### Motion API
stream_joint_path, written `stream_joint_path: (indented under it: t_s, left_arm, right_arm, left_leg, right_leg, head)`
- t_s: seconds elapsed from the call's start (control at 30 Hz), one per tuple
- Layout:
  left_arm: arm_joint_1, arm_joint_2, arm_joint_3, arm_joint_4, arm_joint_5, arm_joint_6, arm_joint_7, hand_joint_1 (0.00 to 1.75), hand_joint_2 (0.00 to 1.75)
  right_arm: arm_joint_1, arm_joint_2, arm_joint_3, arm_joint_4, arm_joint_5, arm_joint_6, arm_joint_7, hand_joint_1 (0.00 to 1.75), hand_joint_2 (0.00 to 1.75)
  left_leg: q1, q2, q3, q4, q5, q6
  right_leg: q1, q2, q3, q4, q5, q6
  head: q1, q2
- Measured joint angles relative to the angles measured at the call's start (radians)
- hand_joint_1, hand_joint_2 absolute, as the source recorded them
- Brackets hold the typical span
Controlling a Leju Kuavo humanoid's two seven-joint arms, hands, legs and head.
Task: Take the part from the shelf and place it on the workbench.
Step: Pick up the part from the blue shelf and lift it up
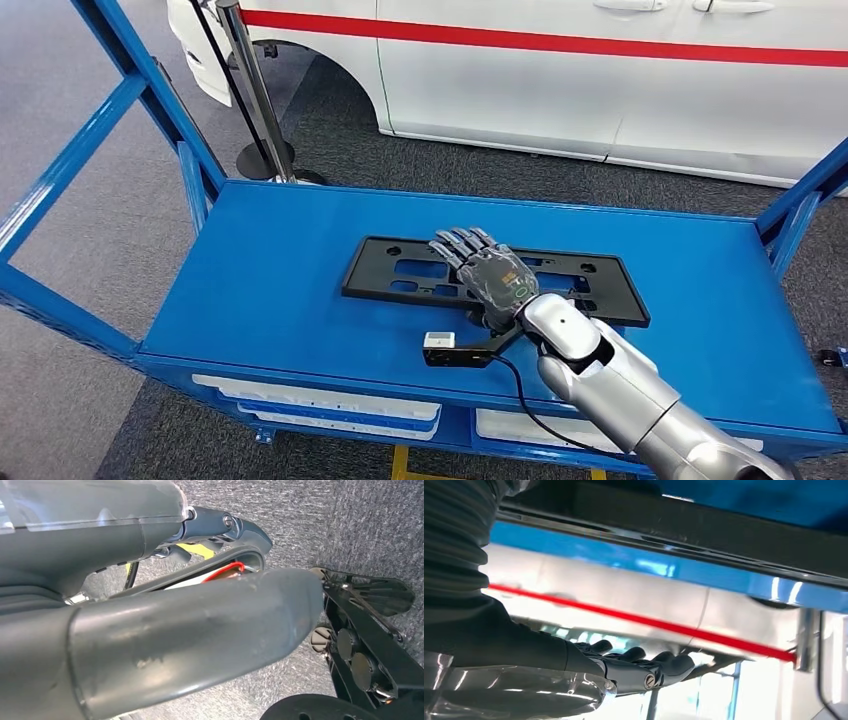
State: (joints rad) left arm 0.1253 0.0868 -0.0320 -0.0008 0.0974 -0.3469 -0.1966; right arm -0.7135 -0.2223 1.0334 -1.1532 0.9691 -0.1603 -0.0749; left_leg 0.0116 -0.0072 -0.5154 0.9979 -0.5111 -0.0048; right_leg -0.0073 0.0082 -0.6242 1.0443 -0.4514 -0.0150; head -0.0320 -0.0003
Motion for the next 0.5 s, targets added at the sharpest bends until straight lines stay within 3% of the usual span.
stream_joint_path:
  t_s: [0.27, 0.5]
  left_arm:
    - [0.000, 0.000, -0.012, 0.000, 0.009, 0.002, 0.007, 0.00, 0.00]
    - [-0.001, 0.000, -0.018, 0.000, 0.011, 0.002, 0.008, 0.00, 0.00]
  right_arm:
    - [0.026, 0.063, -0.018, 0.170, 0.146, -0.115, 0.069, 0.00, 1.75]
    - [0.023, 0.087, -0.055, 0.256, 0.177, -0.132, 0.081, 0.00, 1.75]
  left_leg:
    - [0.000, 0.000, 0.001, 0.000, 0.000, 0.000]
    - [0.000, 0.000, 0.005, 0.000, -0.002, -0.001]
  right_leg:
    - [0.000, 0.000, 0.001, 0.000, 0.000, 0.000]
    - [0.000, 0.000, 0.008, 0.000, 0.000, 0.000]
  head:
    - [0.000, 0.000]
    - [0.000, 0.000]
